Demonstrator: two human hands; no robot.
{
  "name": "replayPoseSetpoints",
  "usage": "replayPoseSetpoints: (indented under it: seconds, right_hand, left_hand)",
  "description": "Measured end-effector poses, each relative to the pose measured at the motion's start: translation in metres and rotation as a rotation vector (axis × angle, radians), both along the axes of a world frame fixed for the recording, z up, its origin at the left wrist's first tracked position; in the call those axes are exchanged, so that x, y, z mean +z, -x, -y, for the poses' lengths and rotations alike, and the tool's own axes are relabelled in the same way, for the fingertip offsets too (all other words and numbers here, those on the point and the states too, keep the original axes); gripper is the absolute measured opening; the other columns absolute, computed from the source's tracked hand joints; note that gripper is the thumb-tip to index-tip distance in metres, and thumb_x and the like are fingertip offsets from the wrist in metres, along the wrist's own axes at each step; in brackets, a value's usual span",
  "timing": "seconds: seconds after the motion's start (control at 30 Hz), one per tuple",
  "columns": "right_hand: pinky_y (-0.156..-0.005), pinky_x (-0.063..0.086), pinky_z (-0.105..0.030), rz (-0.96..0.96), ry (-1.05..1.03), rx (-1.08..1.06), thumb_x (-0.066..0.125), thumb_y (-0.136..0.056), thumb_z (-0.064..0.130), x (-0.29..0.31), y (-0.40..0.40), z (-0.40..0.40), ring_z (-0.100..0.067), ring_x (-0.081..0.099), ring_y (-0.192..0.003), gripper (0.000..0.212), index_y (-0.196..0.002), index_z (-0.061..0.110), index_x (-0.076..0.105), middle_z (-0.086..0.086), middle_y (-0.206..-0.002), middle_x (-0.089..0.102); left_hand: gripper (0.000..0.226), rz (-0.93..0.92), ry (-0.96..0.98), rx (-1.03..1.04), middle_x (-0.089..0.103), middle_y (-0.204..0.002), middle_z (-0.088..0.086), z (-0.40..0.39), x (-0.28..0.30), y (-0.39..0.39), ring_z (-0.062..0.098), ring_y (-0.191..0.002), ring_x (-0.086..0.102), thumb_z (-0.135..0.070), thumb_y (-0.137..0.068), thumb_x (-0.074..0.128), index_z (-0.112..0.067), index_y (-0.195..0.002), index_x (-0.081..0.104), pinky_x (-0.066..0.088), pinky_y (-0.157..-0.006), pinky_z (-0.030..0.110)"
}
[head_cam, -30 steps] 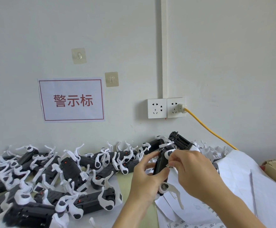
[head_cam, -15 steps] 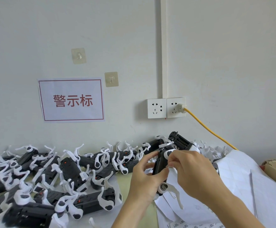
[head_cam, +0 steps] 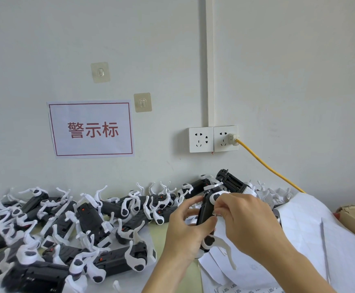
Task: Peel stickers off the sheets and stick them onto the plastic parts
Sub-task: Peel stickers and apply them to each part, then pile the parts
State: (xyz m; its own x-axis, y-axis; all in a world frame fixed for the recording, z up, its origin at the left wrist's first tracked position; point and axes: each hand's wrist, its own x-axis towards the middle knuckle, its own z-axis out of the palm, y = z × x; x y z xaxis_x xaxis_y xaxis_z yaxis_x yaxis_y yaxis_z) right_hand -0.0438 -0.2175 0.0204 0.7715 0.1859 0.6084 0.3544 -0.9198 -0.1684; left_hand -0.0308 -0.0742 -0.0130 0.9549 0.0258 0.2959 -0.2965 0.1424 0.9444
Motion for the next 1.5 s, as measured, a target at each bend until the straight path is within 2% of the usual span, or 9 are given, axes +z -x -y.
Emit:
replayPoseSetpoints:
  seconds: [0.1, 0.17, 0.33, 0.6, 0.77, 0.87, 1.0, 1.23, 1.5]
  right_hand:
    - [-0.064, 0.044, -0.028, 0.009, 0.003, 0.001, 0.053, -0.098, 0.024, 0.0005, 0.0014, -0.0016, -0.016, 0.063, -0.084, 0.015, -0.098, 0.028, 0.068, 0.012, -0.093, 0.069]
    - [-0.065, 0.045, -0.028, 0.007, 0.012, 0.006, 0.051, -0.100, 0.027, 0.0000, 0.0021, -0.0021, -0.016, 0.063, -0.084, 0.016, -0.100, 0.029, 0.067, 0.011, -0.093, 0.068]
    - [-0.071, 0.050, -0.032, 0.005, 0.016, 0.025, 0.046, -0.102, 0.031, -0.0005, 0.0028, -0.0029, -0.016, 0.064, -0.086, 0.021, -0.103, 0.029, 0.067, 0.010, -0.095, 0.068]
    - [-0.071, 0.052, -0.036, 0.016, 0.031, 0.027, 0.044, -0.102, 0.032, -0.0008, 0.0043, -0.0057, -0.018, 0.062, -0.080, 0.022, -0.098, 0.027, 0.065, 0.008, -0.089, 0.066]
    - [-0.069, 0.053, -0.038, 0.047, 0.015, 0.060, 0.047, -0.101, 0.030, -0.0034, 0.0020, -0.0063, -0.020, 0.063, -0.079, 0.022, -0.096, 0.024, 0.067, 0.007, -0.087, 0.067]
    - [-0.060, 0.053, -0.040, 0.102, 0.013, 0.075, 0.057, -0.096, 0.025, -0.0052, 0.0020, -0.0069, -0.020, 0.062, -0.069, 0.017, -0.086, 0.023, 0.070, 0.006, -0.076, 0.066]
    - [-0.041, 0.047, -0.037, 0.218, -0.004, 0.057, 0.076, -0.080, 0.014, -0.0059, 0.0011, -0.0068, -0.019, 0.055, -0.050, 0.018, -0.066, 0.022, 0.068, 0.006, -0.056, 0.059]
    - [-0.038, 0.047, -0.035, 0.256, -0.032, 0.032, 0.083, -0.073, 0.014, -0.0054, 0.0027, -0.0083, -0.018, 0.058, -0.051, 0.020, -0.063, 0.025, 0.069, 0.008, -0.054, 0.060]
    - [-0.034, 0.041, -0.027, 0.265, -0.045, 0.032, 0.091, -0.062, 0.014, -0.0018, 0.0059, -0.0096, -0.013, 0.054, -0.047, 0.029, -0.056, 0.028, 0.067, 0.011, -0.049, 0.056]
  left_hand:
    - [0.047, 0.001, -0.034, -0.004, 0.069, -0.106, 0.009, -0.0010, -0.0008, -0.0004, 0.037, -0.080, 0.074, -0.010, -0.066, 0.079, -0.031, -0.107, 0.070, 0.058, -0.071, 0.030]
    - [0.049, -0.009, -0.046, 0.004, 0.069, -0.107, 0.009, -0.0006, -0.0012, 0.0003, 0.035, -0.080, 0.074, -0.015, -0.062, 0.077, -0.033, -0.107, 0.069, 0.058, -0.075, 0.034]
    - [0.040, -0.014, -0.032, 0.017, 0.069, -0.104, 0.010, 0.0000, -0.0030, -0.0004, 0.030, -0.071, 0.072, -0.012, -0.071, 0.079, -0.038, -0.099, 0.071, 0.057, -0.063, 0.034]
    - [0.033, -0.010, -0.042, 0.057, 0.067, -0.106, 0.015, 0.0000, -0.0039, -0.0028, 0.028, -0.070, 0.070, -0.018, -0.074, 0.079, -0.035, -0.102, 0.070, 0.055, -0.067, 0.034]
    - [0.035, -0.012, -0.053, 0.071, 0.066, -0.105, 0.014, 0.0005, -0.0042, -0.0029, 0.023, -0.062, 0.066, -0.011, -0.078, 0.077, -0.036, -0.101, 0.067, 0.051, -0.053, 0.028]
    - [0.037, 0.000, -0.084, 0.089, 0.066, -0.103, 0.008, 0.0020, -0.0011, -0.0006, 0.024, -0.068, 0.067, -0.027, -0.063, 0.074, -0.048, -0.092, 0.064, 0.050, -0.060, 0.032]
    - [0.038, 0.002, -0.100, 0.099, 0.066, -0.103, 0.008, 0.0018, -0.0007, -0.0005, 0.025, -0.068, 0.067, -0.029, -0.059, 0.071, -0.049, -0.092, 0.064, 0.050, -0.060, 0.033]
    - [0.038, 0.009, -0.097, 0.105, 0.066, -0.103, 0.006, 0.0014, -0.0001, -0.0001, 0.023, -0.065, 0.069, -0.029, -0.059, 0.071, -0.053, -0.088, 0.063, 0.052, -0.055, 0.026]
    - [0.036, 0.001, -0.089, 0.096, 0.066, -0.103, 0.008, 0.0013, 0.0008, 0.0019, 0.024, -0.066, 0.067, -0.029, -0.061, 0.071, -0.049, -0.090, 0.064, 0.050, -0.053, 0.027]
